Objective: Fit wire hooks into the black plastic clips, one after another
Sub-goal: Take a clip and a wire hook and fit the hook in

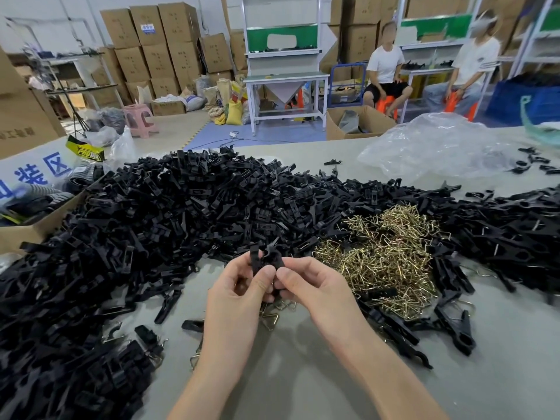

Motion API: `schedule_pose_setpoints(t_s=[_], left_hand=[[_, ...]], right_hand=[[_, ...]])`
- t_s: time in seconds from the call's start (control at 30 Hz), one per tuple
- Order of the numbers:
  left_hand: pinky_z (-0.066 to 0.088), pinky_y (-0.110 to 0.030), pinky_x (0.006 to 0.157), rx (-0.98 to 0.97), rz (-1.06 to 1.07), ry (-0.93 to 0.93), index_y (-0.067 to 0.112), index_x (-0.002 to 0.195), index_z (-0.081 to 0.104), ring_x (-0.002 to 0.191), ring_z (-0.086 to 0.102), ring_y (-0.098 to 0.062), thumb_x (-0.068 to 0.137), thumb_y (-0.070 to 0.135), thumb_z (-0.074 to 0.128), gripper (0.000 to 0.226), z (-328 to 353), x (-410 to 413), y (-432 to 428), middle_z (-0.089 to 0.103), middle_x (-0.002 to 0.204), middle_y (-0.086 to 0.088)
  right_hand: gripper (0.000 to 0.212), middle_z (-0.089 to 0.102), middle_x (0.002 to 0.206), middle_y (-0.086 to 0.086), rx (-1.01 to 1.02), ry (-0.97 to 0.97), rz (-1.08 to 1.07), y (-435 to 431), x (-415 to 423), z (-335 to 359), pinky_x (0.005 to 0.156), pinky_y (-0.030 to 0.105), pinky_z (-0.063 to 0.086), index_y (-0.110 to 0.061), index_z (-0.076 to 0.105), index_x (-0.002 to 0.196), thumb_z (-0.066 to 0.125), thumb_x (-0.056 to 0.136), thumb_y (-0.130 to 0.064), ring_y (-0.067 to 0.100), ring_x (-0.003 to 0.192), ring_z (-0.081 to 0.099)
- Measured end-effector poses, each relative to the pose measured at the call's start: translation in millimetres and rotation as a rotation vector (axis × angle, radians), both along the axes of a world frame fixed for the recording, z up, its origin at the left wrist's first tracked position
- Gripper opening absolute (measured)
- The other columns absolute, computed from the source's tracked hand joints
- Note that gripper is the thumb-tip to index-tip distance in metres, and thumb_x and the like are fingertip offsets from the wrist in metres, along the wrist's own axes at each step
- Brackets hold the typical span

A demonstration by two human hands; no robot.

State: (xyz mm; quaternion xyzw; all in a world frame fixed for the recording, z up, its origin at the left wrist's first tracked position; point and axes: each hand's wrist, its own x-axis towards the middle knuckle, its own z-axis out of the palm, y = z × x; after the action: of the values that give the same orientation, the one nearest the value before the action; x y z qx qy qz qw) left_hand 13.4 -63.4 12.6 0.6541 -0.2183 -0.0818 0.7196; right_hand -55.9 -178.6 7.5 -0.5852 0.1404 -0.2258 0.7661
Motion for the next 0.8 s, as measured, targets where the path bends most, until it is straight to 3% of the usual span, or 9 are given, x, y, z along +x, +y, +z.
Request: schedule_pose_setpoints(t_s=[0.1, 0.23, 0.27, 0.33, 0.37, 0.43, 0.57, 0.67, 0.8], left_hand=[[0.046, -0.016, 0.049, 0.077, 0.026, -0.038, 0.054, 0.094, 0.069, 0.052, 0.057, -0.007, 0.093, 0.022, 0.067, 0.032, -1.5, -1.6, 0.7, 0.062, 0.065, 0.008], [0.044, -0.022, 0.047, 0.248, 0.050, -0.162, 0.066, 0.111, 0.058, 0.048, 0.055, -0.007, 0.098, 0.026, 0.062, 0.042, -3.3, -2.3, 4.3, 0.067, 0.069, 0.013], [0.046, -0.026, 0.049, 0.274, 0.063, -0.188, 0.066, 0.116, 0.057, 0.050, 0.058, -0.007, 0.098, 0.028, 0.061, 0.041, -4.0, -2.2, 5.2, 0.068, 0.070, 0.011], [0.052, -0.037, 0.061, 0.314, 0.100, -0.232, 0.058, 0.127, 0.055, 0.072, 0.066, -0.009, 0.099, 0.036, 0.057, 0.037, -6.8, -1.4, 6.2, 0.071, 0.091, 0.006], [0.052, -0.033, 0.065, 0.326, 0.106, -0.253, 0.055, 0.132, 0.053, 0.076, 0.063, -0.012, 0.099, 0.038, 0.054, 0.037, -7.9, -1.7, 6.7, 0.069, 0.098, 0.003], [0.045, -0.018, 0.068, 0.311, 0.067, -0.252, 0.052, 0.136, 0.051, 0.072, 0.057, -0.002, 0.101, 0.035, 0.047, 0.039, -9.2, -4.1, 6.5, 0.064, 0.095, 0.010], [0.045, -0.015, 0.080, 0.298, 0.006, -0.263, 0.046, 0.137, 0.050, 0.092, 0.059, 0.000, 0.105, 0.019, 0.040, 0.043, -6.2, -7.7, 4.3, 0.059, 0.099, 0.019], [0.044, -0.007, 0.081, 0.302, 0.036, -0.299, 0.044, 0.133, 0.052, 0.098, 0.061, 0.005, 0.104, 0.019, 0.046, 0.039, -5.3, -6.4, 3.5, 0.062, 0.104, 0.028], [0.051, -0.022, 0.091, 0.271, 0.047, -0.249, 0.047, 0.120, 0.060, 0.106, 0.064, 0.004, 0.101, 0.020, 0.055, 0.033, -5.5, -4.9, 2.9, 0.066, 0.112, 0.031]], right_hand=[[0.024, 0.077, 0.097, -0.001, 0.066, -0.021, -0.020, -1.0, 0.3, -0.3, 0.079, 0.021, 0.057, -0.019, 0.070, 0.113, 0.071, 0.092, -0.008, 0.014, 0.092, 0.074], [0.027, 0.077, 0.107, 0.000, 0.086, -0.014, 0.039, 0.2, -1.0, 0.3, 0.081, 0.019, 0.057, -0.018, 0.071, 0.118, 0.067, 0.095, -0.005, 0.016, 0.102, 0.074], [0.025, 0.077, 0.107, 0.001, 0.088, -0.008, 0.040, -0.1, -1.5, 0.4, 0.081, 0.019, 0.057, -0.018, 0.072, 0.116, 0.067, 0.095, -0.005, 0.016, 0.101, 0.074], [0.023, 0.077, 0.106, 0.001, 0.094, 0.001, 0.035, -0.5, -1.8, 0.4, 0.080, 0.021, 0.058, -0.020, 0.074, 0.110, 0.069, 0.093, -0.006, 0.017, 0.100, 0.074], [0.024, 0.077, 0.107, 0.002, 0.094, 0.005, 0.036, -0.4, -1.7, 0.1, 0.081, 0.022, 0.058, -0.022, 0.074, 0.110, 0.069, 0.093, -0.006, 0.017, 0.101, 0.074], [0.031, 0.075, 0.107, 0.004, 0.103, 0.002, 0.044, 0.7, -0.7, -0.7, 0.083, 0.026, 0.059, -0.027, 0.073, 0.113, 0.070, 0.092, -0.004, 0.019, 0.101, 0.074], [0.042, 0.076, 0.097, 0.000, 0.053, -0.003, 0.067, 1.5, -0.2, -0.6, 0.089, 0.032, 0.060, -0.042, 0.074, 0.109, 0.068, 0.093, -0.003, 0.022, 0.102, 0.073], [0.039, 0.076, 0.098, 0.001, 0.002, -0.002, 0.041, 0.4, -1.4, 0.2, 0.092, 0.031, 0.058, -0.041, 0.073, 0.108, 0.068, 0.093, -0.005, 0.020, 0.100, 0.072], [0.035, 0.076, 0.104, 0.004, 0.007, -0.020, 0.007, -1.9, -2.7, 0.7, 0.083, 0.025, 0.058, -0.031, 0.070, 0.115, 0.069, 0.092, -0.004, 0.018, 0.096, 0.074]])
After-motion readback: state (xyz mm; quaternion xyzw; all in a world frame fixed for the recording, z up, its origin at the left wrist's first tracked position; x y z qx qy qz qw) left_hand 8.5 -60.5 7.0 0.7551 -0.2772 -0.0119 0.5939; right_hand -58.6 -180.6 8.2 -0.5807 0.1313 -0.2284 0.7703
